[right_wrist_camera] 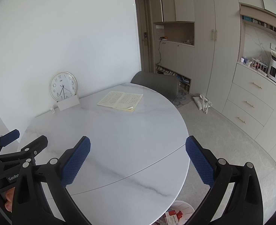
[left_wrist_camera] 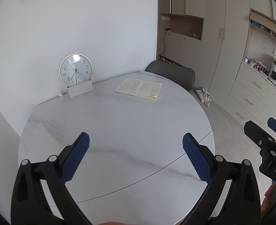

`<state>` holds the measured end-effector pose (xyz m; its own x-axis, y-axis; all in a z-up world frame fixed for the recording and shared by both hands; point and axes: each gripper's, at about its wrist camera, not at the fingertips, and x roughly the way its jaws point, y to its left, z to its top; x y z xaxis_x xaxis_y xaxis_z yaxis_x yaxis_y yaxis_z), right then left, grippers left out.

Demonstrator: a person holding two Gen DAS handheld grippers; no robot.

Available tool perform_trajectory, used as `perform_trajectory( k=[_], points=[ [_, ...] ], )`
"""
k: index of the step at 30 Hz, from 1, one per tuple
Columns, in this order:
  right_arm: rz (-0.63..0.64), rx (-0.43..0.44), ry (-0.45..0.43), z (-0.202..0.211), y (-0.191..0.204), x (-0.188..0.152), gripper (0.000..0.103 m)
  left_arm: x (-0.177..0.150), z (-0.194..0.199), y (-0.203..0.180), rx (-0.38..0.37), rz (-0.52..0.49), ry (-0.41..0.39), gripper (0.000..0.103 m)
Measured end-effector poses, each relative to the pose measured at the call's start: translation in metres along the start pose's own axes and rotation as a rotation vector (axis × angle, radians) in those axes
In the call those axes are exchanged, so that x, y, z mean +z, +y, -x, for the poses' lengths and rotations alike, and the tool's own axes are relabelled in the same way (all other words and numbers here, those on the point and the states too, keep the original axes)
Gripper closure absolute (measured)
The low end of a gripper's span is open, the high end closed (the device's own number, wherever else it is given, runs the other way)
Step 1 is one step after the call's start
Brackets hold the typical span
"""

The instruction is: Collect trash

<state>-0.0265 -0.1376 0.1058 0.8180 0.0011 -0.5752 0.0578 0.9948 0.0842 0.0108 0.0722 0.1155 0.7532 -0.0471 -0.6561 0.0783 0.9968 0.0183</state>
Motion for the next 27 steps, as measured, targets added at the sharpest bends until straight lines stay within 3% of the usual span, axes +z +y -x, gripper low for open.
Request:
perform_trajectory(
  k=[27],
  points=[
    [0.002,0.01,0.011,-0.0083,0.0028,-0.0029,0.002,0.0004,-0.0043,-0.0022,0.012,0.006,0.008,0.008]
  ],
)
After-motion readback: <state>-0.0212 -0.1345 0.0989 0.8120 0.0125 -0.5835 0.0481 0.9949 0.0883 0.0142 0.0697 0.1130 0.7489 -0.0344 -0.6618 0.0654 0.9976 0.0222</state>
